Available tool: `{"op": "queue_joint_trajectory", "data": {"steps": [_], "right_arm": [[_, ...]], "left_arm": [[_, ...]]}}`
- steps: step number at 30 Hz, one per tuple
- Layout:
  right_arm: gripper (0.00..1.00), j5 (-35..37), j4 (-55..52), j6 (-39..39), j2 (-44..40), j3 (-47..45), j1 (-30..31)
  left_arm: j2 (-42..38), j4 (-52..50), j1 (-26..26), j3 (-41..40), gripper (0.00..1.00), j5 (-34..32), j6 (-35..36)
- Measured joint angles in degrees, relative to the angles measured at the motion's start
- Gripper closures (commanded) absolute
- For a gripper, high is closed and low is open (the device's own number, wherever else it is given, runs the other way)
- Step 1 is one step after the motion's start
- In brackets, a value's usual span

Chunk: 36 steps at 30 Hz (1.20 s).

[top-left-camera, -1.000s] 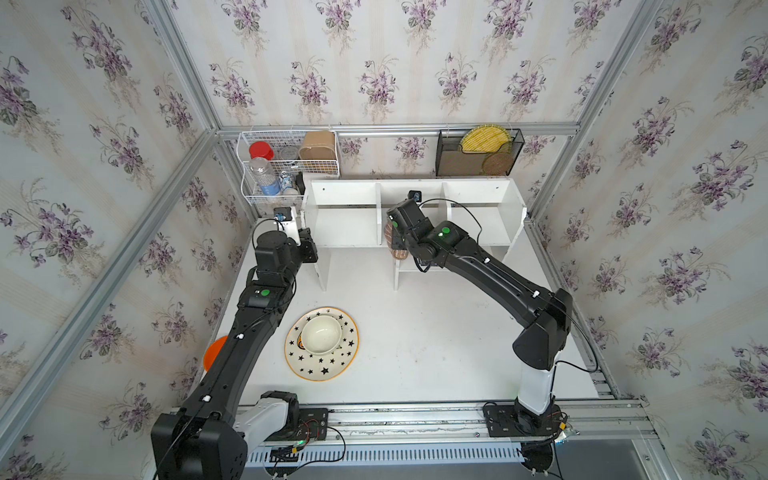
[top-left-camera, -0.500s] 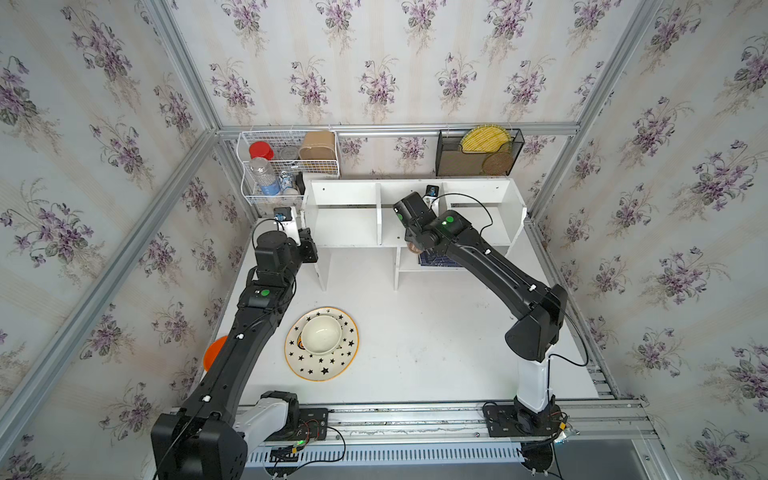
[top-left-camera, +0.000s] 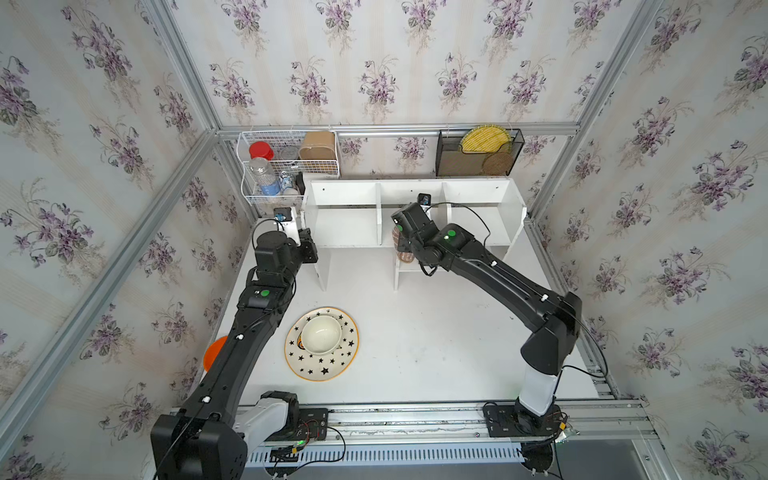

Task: Wipe the bookshelf clean with a cloth
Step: Wipe the dust from the shelf.

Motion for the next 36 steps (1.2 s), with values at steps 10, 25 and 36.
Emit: {"op": "queue_joint_trajectory", "data": {"steps": [10,25,36], "right_arm": [[1.00,4.2,-1.3,0.5,-1.2,-2.4,-0.3],[1.00,-4.3,6.1,-4.1,1.0,0.1,1.5],[1.00,-0.6,2.6,-2.6,-3.2,-4.7,-1.9]], "left_arm": [[-0.3,-0.4,-0.1,0.0,1.00,0.1,0.0],[-0.4,-0.5,-0.1,-0.1,1.00,0.1,-0.2],[-0.3,-0.4,-0.1,-0.1,1.00,0.1,-0.2]]}}
